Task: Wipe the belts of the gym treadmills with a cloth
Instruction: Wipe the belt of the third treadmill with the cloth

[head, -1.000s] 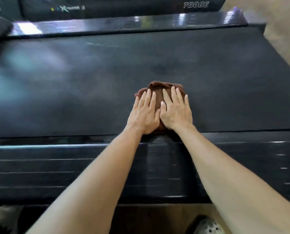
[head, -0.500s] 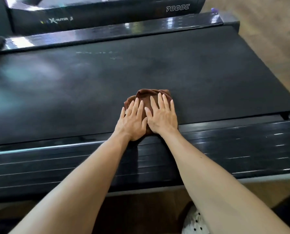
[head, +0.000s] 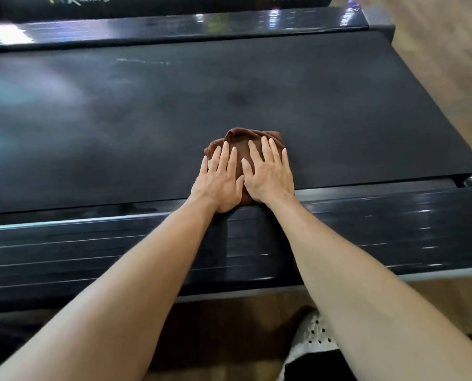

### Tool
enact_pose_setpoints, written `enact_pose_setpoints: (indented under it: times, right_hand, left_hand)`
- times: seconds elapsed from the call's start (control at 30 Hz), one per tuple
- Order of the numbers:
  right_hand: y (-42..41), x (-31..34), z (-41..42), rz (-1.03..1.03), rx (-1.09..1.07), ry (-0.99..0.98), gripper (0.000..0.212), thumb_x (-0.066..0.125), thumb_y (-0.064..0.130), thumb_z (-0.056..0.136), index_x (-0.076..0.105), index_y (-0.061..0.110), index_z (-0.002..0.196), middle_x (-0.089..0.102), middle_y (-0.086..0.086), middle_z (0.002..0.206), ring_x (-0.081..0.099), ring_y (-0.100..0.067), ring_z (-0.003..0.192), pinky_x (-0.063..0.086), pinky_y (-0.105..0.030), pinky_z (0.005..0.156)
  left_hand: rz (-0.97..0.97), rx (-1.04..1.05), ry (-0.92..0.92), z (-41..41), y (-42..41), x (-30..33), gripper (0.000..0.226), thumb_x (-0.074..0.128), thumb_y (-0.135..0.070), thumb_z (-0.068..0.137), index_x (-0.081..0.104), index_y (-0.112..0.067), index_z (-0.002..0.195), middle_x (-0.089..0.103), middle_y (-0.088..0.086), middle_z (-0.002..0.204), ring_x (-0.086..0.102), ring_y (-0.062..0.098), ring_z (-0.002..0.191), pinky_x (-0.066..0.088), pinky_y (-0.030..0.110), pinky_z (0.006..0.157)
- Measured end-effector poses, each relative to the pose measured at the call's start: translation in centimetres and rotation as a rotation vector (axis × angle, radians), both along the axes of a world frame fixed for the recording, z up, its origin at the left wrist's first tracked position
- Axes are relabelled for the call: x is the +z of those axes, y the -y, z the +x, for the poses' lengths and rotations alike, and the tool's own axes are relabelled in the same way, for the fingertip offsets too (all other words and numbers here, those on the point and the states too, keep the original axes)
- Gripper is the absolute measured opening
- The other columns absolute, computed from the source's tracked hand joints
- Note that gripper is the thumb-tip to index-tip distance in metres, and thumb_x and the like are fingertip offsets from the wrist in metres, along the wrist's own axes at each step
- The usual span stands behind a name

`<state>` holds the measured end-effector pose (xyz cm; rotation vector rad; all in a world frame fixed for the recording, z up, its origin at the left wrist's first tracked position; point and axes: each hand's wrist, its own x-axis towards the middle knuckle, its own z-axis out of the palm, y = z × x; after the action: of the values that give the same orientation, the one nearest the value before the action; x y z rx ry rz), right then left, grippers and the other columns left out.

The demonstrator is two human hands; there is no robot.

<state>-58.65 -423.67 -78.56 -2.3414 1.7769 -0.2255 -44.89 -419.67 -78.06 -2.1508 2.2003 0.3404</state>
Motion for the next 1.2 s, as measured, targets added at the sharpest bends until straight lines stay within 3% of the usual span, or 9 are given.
enact_pose_setpoints:
  times: [0.33, 0.57, 0.63, 0.73, 0.93, 1.03, 1.2]
  right_hand:
    - [0.1, -0.3, -0.1, -0.014, 0.010, -0.007, 0.060, 0.018, 0.045, 0.111, 0.018, 0.022, 0.166, 0.010, -0.009, 0.174, 0.001, -0.022, 0.161, -0.001, -0.045, 0.130]
    - [0.9, 1.3, 1.1, -0.021, 0.034, -0.251, 0.075, 0.022, 0.056, 0.107, 0.021, 0.008, 0.164, 0.017, -0.028, 0.168, 0.012, -0.039, 0.158, 0.000, -0.049, 0.130]
    - [0.8, 2.0, 1.8, 0.074, 0.031, -0.203, 0.092, 0.022, 0.076, 0.098, 0.012, 0.015, 0.166, 0.009, -0.031, 0.168, 0.005, -0.044, 0.158, -0.002, -0.052, 0.129]
    - [0.0, 1.4, 2.2, 0.111, 0.059, -0.190, 0.102, 0.019, 0.097, 0.081, -0.002, 0.042, 0.164, -0.007, -0.029, 0.169, -0.009, -0.050, 0.156, -0.007, -0.063, 0.123]
    - [0.4, -0.1, 3.5, 0.060, -0.034, -0.187, 0.085, 0.024, 0.088, 0.088, 0.008, 0.051, 0.162, -0.004, -0.011, 0.174, -0.007, -0.048, 0.157, -0.006, -0.069, 0.123]
    - [1.2, -0.3, 4.3, 0.044, -0.048, -0.202, 0.081, 0.026, 0.084, 0.091, 0.011, 0.050, 0.162, -0.002, -0.011, 0.174, -0.007, -0.048, 0.157, -0.006, -0.068, 0.123]
    - [1.9, -0.2, 6.1, 0.077, -0.103, -0.188, 0.080, 0.023, 0.083, 0.092, 0.011, 0.049, 0.163, -0.002, -0.012, 0.174, -0.010, -0.049, 0.156, -0.008, -0.069, 0.122]
  left_hand:
    - [-0.012, 0.000, -0.047, 0.0, -0.1, 0.1, 0.071, 0.020, -0.048, 0.108, -0.004, -0.010, 0.163, -0.013, 0.011, 0.171, -0.013, 0.025, 0.158, -0.002, 0.050, 0.128]
    - [-0.086, 0.055, -0.217, 4.1, -2.4, 1.7, 0.082, 0.036, -0.056, 0.104, 0.003, -0.011, 0.164, -0.003, 0.013, 0.172, -0.005, 0.027, 0.159, 0.000, 0.047, 0.129]
    - [-0.118, 0.117, -0.220, 6.6, -3.3, 2.0, 0.080, 0.034, -0.057, 0.104, 0.008, -0.011, 0.164, 0.004, 0.013, 0.172, -0.001, 0.026, 0.159, 0.002, 0.046, 0.129]
    - [-0.153, 0.213, -0.197, 10.5, -4.6, 2.2, 0.078, 0.036, -0.056, 0.104, 0.016, -0.009, 0.163, 0.011, 0.012, 0.171, 0.004, 0.025, 0.159, 0.003, 0.047, 0.129]
    - [-0.031, 0.419, 0.030, 17.3, -6.4, 0.2, 0.072, 0.025, -0.053, 0.105, 0.004, -0.020, 0.165, -0.009, 0.000, 0.172, -0.013, 0.027, 0.158, -0.007, 0.053, 0.126]
    - [0.030, 0.468, -0.010, 18.0, -5.9, -0.8, 0.071, 0.020, -0.053, 0.105, -0.008, -0.026, 0.164, -0.020, -0.004, 0.170, -0.020, 0.025, 0.156, -0.011, 0.054, 0.125]
    - [0.035, 0.464, -0.016, 18.1, -6.0, -0.9, 0.069, 0.020, -0.052, 0.106, -0.008, -0.027, 0.164, -0.019, -0.004, 0.171, -0.019, 0.024, 0.157, -0.010, 0.054, 0.125]
